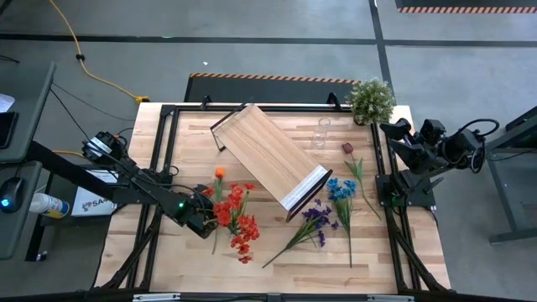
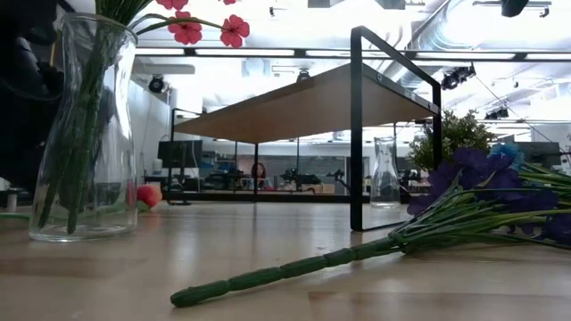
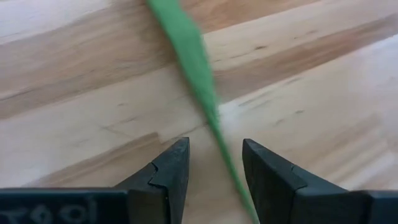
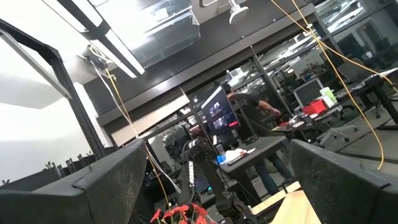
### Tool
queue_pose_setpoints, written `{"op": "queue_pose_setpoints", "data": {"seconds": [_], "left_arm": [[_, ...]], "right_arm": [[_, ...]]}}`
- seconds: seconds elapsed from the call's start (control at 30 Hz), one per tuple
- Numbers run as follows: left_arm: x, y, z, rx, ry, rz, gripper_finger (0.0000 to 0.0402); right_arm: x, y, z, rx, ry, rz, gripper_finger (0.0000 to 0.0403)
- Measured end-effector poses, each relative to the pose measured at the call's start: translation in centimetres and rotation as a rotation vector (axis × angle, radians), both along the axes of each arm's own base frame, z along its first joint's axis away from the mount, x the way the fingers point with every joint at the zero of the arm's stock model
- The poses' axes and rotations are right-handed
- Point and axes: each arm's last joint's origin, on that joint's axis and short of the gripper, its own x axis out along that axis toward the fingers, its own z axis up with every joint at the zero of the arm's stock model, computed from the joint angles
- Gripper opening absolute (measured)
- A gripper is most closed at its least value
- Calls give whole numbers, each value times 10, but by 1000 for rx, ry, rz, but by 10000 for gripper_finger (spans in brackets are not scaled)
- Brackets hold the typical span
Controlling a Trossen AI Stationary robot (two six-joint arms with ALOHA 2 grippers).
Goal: Pick and place flowers into a vace then onto a shelf
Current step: Put the orange tulip into the bottom transparent vase
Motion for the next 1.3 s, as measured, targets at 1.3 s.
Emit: {"op": "queue_pose_setpoints", "data": {"seconds": [1.3], "left_arm": [[1,-3,-18,7,163,-48,195]], "right_arm": [[0,-1,0,13,5,-27,381]]}}
